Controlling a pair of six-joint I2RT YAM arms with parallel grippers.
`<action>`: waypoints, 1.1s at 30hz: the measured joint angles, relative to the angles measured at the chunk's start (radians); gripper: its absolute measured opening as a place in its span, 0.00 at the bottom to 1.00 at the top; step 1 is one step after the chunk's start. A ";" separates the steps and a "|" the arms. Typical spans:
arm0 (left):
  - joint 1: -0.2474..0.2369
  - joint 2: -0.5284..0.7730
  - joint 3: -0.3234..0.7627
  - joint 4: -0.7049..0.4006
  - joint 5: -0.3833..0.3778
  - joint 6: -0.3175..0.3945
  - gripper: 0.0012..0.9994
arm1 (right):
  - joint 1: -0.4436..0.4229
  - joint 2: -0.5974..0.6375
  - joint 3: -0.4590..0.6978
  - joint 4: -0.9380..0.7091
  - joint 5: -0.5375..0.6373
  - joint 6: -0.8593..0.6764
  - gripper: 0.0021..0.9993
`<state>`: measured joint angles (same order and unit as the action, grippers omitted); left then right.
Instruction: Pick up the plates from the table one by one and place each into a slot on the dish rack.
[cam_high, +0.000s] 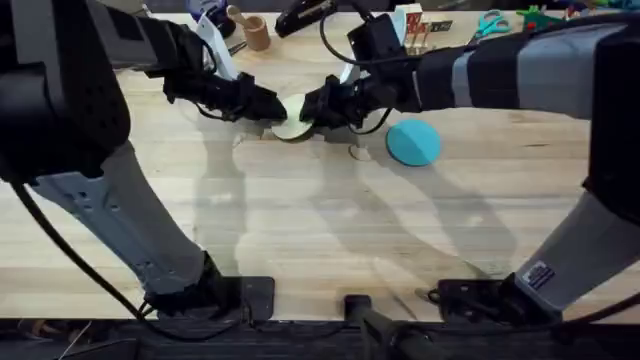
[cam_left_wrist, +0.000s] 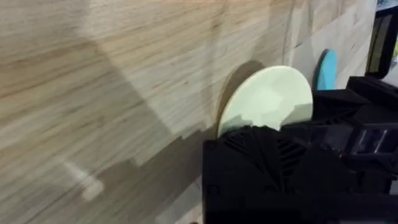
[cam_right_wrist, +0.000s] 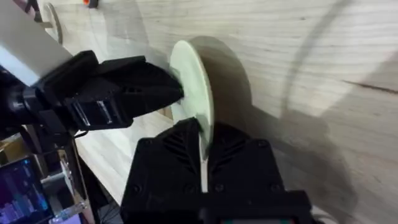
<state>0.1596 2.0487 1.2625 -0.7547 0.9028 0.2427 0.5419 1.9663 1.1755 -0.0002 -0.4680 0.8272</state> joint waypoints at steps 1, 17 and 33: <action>0.000 0.000 0.000 0.000 0.000 0.000 0.04 | 0.000 0.000 0.000 0.001 0.000 -0.001 0.04; -0.022 -0.185 -0.019 -0.077 -0.095 0.006 0.04 | -0.055 -0.068 0.000 0.010 0.008 -0.080 0.03; -0.200 -0.660 -0.019 -0.196 -0.420 -0.038 0.04 | -0.261 -0.462 0.000 -0.396 0.016 -0.259 0.03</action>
<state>-0.0406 1.3884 1.2434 -0.9512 0.4830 0.2044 0.2807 1.5042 1.1755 -0.3963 -0.4519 0.5687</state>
